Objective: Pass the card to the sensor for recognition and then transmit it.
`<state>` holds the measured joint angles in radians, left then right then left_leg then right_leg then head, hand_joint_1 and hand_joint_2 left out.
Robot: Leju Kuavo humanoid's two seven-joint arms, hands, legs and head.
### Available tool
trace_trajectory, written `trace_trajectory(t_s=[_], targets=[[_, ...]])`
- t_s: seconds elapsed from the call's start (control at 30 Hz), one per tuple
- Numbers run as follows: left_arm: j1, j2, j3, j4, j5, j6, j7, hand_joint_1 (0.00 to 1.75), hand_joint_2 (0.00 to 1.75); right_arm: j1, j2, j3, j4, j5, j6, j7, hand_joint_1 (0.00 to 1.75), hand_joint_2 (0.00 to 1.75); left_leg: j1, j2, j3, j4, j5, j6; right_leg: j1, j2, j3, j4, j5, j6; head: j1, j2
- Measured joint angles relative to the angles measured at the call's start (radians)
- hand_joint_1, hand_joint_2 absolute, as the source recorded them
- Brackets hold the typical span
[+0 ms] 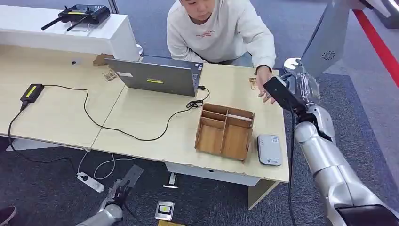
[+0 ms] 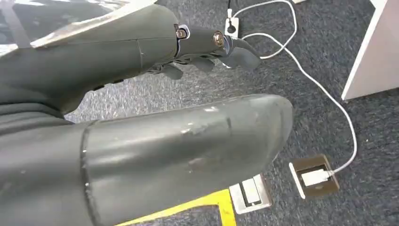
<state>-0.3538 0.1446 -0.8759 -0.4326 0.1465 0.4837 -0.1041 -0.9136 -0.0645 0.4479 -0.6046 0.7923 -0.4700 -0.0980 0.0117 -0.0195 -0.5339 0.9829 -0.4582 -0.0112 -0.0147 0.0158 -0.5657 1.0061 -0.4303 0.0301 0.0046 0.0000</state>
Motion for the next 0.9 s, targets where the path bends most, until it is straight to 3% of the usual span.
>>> trace_trajectory(t_s=[0.43, 0.67, 0.7, 0.9], targets=[[-0.003, -0.004, 0.018, 0.002, -0.058, -0.019, -0.001, 0.0, 0.0, -0.036, 0.043, 0.01, -0.015, 0.098, 0.021, -0.054, 1.75, 1.75, 0.0, 0.0, -0.001, 0.0, 0.0, 0.0, 0.0, 0.0, 0.0, 0.0, 0.0, 0.0, 0.0, 0.0], [-0.012, -0.005, 0.021, 0.002, -0.076, -0.039, -0.001, 0.0, 0.0, -0.121, 0.079, 0.014, 0.009, 0.115, 0.038, -0.069, 1.75, 1.75, 0.0, 0.0, -0.001, 0.0, 0.0, 0.0, 0.0, 0.0, 0.0, 0.0, 0.0, 0.0, 0.0, 0.0], [-0.012, -0.005, 0.022, 0.002, -0.076, -0.043, -0.001, 0.0, 0.0, -0.125, 0.083, 0.014, 0.014, 0.114, 0.038, -0.071, 0.0, 1.75, 0.0, 0.0, -0.001, 0.0, 0.0, 0.0, 0.0, 0.0, 0.0, 0.0, 0.0, 0.0, 0.0, 0.0], [-0.01, -0.007, 0.026, 0.002, -0.056, -0.048, -0.005, 0.0, 0.0, -0.127, 0.104, 0.017, 0.034, 0.119, 0.033, -0.078, 0.0, 1.75, 0.0, 0.0, -0.001, 0.0, 0.0, 0.0, 0.0, 0.0, 0.0, 0.0, 0.0, 0.0, 0.0, 0.0]])
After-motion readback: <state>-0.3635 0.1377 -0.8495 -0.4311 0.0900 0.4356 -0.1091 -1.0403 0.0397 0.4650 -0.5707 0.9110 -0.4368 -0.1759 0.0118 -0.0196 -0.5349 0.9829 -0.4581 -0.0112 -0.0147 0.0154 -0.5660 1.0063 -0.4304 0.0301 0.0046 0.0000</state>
